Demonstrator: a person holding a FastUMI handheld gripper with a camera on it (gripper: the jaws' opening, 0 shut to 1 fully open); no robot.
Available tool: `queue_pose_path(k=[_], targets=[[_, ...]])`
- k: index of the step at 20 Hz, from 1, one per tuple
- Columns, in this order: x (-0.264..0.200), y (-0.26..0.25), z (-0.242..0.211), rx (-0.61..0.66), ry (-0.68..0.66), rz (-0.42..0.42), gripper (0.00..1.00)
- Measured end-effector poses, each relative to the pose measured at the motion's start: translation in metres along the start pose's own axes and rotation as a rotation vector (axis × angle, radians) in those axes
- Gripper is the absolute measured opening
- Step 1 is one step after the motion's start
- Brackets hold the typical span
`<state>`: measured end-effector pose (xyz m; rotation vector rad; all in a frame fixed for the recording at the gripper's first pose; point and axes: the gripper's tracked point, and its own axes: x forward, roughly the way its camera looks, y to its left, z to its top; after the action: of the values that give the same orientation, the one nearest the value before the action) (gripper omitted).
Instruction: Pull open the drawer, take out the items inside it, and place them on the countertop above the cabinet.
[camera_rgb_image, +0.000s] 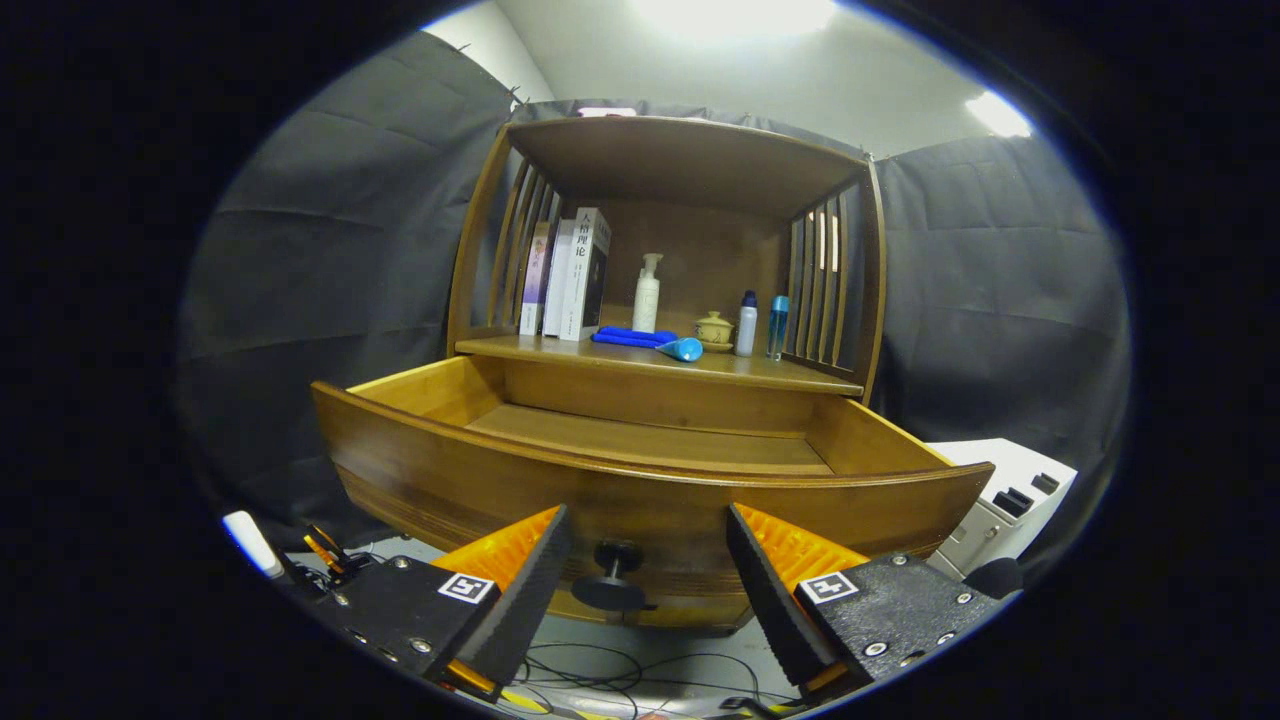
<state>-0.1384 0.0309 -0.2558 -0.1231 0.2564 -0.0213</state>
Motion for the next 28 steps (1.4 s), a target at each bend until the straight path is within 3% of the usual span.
queue_pose_path(k=[5, 12, 17, 23, 28], targets=[[0.004, -0.005, -0.004, 0.008, 0.008, -0.07, 0.95], [0.014, -0.003, -0.009, 0.125, 0.007, -0.04, 0.93], [0.032, -0.015, -0.005, 0.128, 0.0, -0.061, 0.93], [0.068, -0.011, 0.008, 0.069, -0.01, -0.059, 0.93], [0.116, -0.005, 0.018, 0.102, -0.016, -0.045, 0.92]])
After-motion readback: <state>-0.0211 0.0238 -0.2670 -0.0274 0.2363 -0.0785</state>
